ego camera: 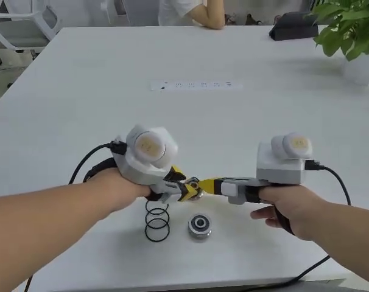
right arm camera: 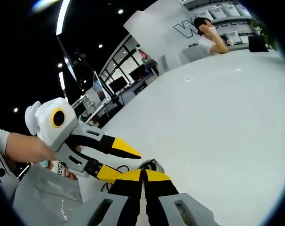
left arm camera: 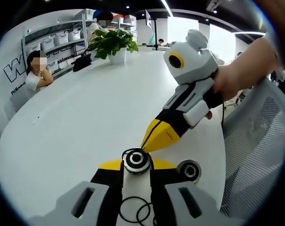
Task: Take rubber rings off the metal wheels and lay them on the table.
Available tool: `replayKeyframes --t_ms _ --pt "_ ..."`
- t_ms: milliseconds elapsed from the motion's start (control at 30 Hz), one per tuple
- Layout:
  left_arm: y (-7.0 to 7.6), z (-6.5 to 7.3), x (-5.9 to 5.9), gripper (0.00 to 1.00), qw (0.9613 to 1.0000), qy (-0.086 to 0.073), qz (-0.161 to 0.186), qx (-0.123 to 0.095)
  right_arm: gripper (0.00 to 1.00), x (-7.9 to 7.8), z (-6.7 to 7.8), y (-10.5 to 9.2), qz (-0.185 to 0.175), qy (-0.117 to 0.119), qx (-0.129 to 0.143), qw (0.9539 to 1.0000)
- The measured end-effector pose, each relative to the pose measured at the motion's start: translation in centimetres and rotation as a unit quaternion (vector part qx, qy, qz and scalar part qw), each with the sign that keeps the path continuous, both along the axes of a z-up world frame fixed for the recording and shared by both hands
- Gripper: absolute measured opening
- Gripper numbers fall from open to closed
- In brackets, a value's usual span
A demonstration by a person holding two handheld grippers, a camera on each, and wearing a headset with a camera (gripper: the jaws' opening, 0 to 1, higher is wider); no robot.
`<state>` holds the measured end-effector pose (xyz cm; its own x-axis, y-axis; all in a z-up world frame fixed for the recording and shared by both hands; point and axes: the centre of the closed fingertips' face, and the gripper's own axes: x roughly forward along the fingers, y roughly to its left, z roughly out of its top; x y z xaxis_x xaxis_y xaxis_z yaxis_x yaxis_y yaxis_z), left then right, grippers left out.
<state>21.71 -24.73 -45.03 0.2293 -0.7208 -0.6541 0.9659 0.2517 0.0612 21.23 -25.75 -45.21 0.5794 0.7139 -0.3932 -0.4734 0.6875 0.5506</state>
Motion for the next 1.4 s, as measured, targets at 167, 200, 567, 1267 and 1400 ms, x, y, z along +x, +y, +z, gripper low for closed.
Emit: replayKeyframes --t_ms 167,200,567,1267,1400 --pt "0.4 0.3 -0.6 0.28 1.0000 0.004 -0.005 -0.001 0.00 0.0 0.0 0.0 0.001 0.000 0.000 1.0000" --pt "0.6 0.4 -0.7 0.28 1.0000 0.004 -0.007 -0.001 0.00 0.0 0.0 0.0 0.001 0.000 0.000 1.0000" --pt "1.9 1.8 -1.1 0.34 0.9998 0.004 -0.005 -0.017 0.00 -0.1 0.6 0.4 0.004 -0.003 0.011 0.9999" --pt "4.4 4.2 -2.0 0.45 0.9987 0.006 0.008 -0.050 0.00 0.2 1.6 0.9 0.008 -0.009 0.017 0.9998" --pt "5.1 4.5 -1.9 0.47 0.9984 0.005 0.013 -0.056 0.00 0.3 1.8 1.1 0.008 -0.008 0.020 0.9997"
